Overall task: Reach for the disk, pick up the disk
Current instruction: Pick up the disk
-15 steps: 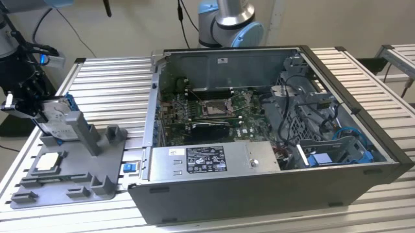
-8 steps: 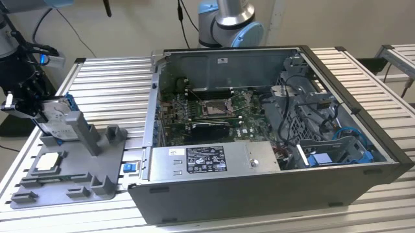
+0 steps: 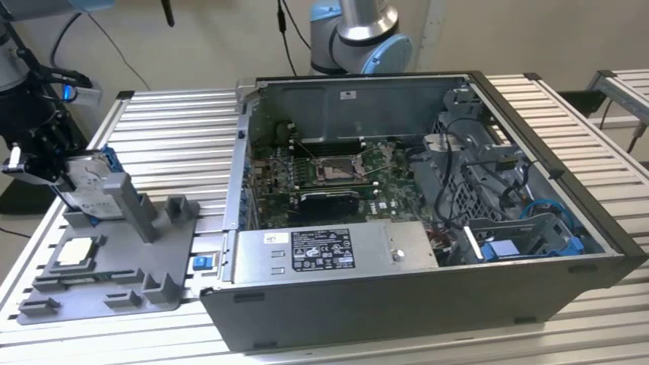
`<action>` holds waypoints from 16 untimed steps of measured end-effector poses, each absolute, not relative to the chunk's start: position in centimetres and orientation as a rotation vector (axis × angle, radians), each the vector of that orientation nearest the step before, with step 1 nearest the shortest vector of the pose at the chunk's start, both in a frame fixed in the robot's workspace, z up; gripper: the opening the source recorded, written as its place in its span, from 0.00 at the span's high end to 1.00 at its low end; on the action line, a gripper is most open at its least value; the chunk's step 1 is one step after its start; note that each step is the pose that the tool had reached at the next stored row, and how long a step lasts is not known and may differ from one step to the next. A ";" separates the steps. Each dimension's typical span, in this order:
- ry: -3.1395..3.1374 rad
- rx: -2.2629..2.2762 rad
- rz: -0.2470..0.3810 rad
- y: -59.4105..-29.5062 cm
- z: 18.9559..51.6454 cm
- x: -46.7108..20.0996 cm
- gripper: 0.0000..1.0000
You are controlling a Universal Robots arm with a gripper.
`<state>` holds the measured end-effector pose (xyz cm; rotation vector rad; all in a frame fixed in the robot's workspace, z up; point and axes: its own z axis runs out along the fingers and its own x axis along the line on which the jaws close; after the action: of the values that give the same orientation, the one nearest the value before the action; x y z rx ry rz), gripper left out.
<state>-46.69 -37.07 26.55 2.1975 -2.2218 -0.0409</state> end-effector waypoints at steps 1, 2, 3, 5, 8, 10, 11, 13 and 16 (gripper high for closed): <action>-2.221 2.197 -0.040 -37.1 26.5 -46.7 1.00; -2.223 2.199 -0.044 -37.1 26.6 -46.7 1.00; -2.223 2.199 -0.045 -37.1 26.6 -46.7 1.00; -2.223 2.200 -0.045 -37.1 26.6 -46.7 1.00; -2.223 2.199 -0.045 -37.1 26.6 -46.7 1.00; -2.223 2.199 -0.045 -37.1 26.6 -46.7 1.00; -2.223 2.199 -0.045 -37.1 26.6 -46.7 1.00; -2.223 2.199 -0.045 -37.1 26.6 -46.7 1.00; -2.223 2.199 -0.045 -37.1 26.6 -46.7 1.00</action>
<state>-46.69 -37.07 26.60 2.1994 -2.2233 -0.0451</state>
